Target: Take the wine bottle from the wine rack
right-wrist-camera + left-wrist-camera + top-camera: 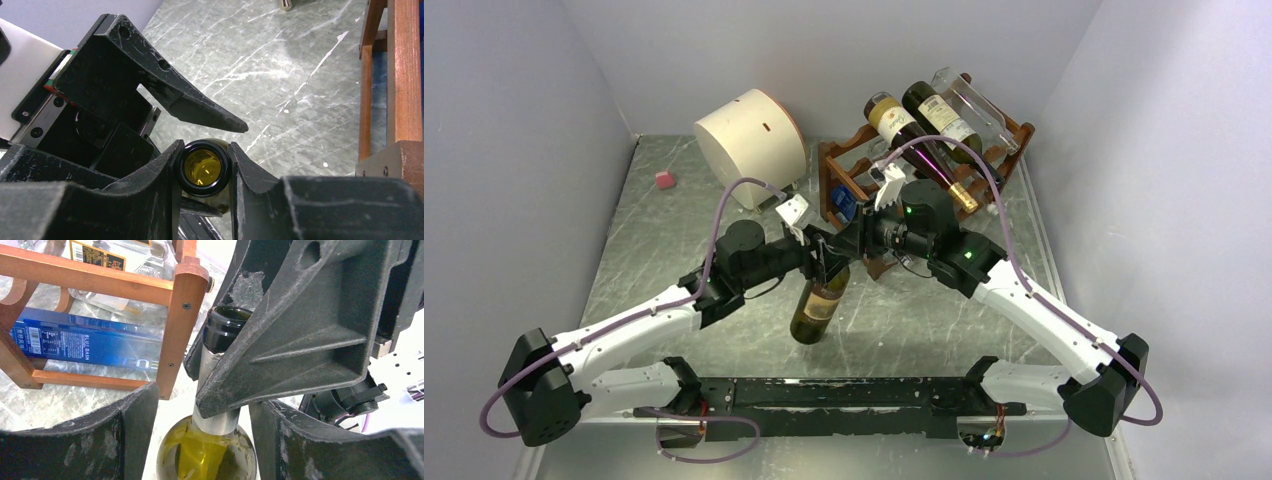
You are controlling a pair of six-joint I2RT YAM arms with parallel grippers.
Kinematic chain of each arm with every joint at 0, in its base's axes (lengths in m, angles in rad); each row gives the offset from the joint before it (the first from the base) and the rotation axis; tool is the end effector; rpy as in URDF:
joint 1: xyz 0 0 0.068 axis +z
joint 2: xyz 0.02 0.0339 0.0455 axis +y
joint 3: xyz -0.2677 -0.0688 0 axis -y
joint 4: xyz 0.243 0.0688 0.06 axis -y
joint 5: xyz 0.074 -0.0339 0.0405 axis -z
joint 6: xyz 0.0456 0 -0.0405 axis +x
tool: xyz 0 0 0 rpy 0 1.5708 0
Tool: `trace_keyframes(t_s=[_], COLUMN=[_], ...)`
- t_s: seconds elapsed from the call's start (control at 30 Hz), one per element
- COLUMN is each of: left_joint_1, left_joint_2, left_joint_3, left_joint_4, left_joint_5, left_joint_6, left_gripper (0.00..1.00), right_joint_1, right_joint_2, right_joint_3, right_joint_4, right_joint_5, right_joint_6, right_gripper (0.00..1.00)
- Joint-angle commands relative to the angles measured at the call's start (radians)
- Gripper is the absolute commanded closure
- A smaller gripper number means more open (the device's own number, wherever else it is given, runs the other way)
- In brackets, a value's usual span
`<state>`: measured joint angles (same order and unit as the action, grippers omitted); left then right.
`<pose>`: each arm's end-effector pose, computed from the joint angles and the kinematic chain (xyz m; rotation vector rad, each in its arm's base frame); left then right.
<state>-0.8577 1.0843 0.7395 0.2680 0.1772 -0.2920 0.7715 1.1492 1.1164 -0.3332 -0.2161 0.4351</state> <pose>0.1655 -0.2037 0.3154 0.6240 1.6335 -1.0074 0.1839 0.1925 0.3673 -0.4962 2.0047 0.9875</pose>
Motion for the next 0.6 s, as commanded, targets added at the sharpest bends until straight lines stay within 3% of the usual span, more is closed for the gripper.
trace_keyframes(t_s=[0.0, 0.1, 0.3, 0.37, 0.57], left_joint_1=[0.006, 0.006, 0.006, 0.006, 0.006], left_joint_2=[0.005, 0.002, 0.000, -0.012, -0.075], left_joint_3=[0.027, 0.020, 0.053, 0.056, 0.027], left_joint_4=[0.058, 0.071, -0.002, -0.022, -0.036], left_joint_5=[0.025, 0.037, 0.029, 0.020, -0.020], left_joint_6=[0.018, 0.030, 0.077, 0.079, 0.047], left_gripper=[0.30, 0.34, 0.85, 0.93, 0.93], right_joint_1=[-0.003, -0.001, -0.001, 0.000, -0.002], right_joint_2=[-0.011, 0.000, 0.008, 0.004, 0.000], right_joint_3=[0.065, 0.076, 0.087, 0.085, 0.097], right_joint_4=[0.101, 0.091, 0.081, 0.086, 0.068], right_joint_5=[-0.038, -0.045, -0.051, -0.051, -0.040], right_joint_6=[0.042, 0.039, 0.041, 0.044, 0.025], right_gripper=[1.00, 1.00, 0.98, 0.83, 0.36])
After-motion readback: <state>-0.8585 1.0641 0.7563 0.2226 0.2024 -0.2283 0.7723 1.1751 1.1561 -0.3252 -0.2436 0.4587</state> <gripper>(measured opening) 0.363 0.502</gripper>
